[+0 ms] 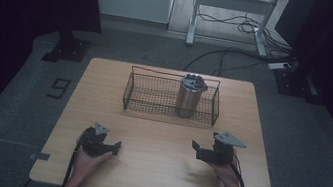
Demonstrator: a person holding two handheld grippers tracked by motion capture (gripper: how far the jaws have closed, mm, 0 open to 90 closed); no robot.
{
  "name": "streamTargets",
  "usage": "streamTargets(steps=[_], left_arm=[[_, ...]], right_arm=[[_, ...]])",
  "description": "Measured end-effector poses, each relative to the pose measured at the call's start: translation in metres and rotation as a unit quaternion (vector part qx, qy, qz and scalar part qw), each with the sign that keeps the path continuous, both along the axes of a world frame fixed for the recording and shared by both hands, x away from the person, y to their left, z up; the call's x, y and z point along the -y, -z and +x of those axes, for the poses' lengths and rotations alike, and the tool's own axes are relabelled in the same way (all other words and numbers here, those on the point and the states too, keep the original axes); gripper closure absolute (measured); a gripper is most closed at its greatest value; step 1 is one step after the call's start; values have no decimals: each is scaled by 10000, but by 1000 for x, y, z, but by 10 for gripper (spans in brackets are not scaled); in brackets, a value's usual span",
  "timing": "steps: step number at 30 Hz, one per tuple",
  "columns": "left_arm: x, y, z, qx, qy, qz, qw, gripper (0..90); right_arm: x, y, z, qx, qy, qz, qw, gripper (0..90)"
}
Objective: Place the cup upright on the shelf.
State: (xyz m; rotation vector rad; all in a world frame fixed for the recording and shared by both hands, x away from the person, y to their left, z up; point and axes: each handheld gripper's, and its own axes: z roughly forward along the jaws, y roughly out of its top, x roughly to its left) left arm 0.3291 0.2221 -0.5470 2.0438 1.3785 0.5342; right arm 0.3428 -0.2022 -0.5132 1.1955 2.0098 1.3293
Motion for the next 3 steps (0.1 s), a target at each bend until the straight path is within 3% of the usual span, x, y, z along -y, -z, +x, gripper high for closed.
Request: streamTargets(steps=[3], left_arm=[[0, 0, 0, 0, 2, 1, 10000, 105]], right_arm=[[2, -3, -1, 71, 15, 76, 9999, 61]])
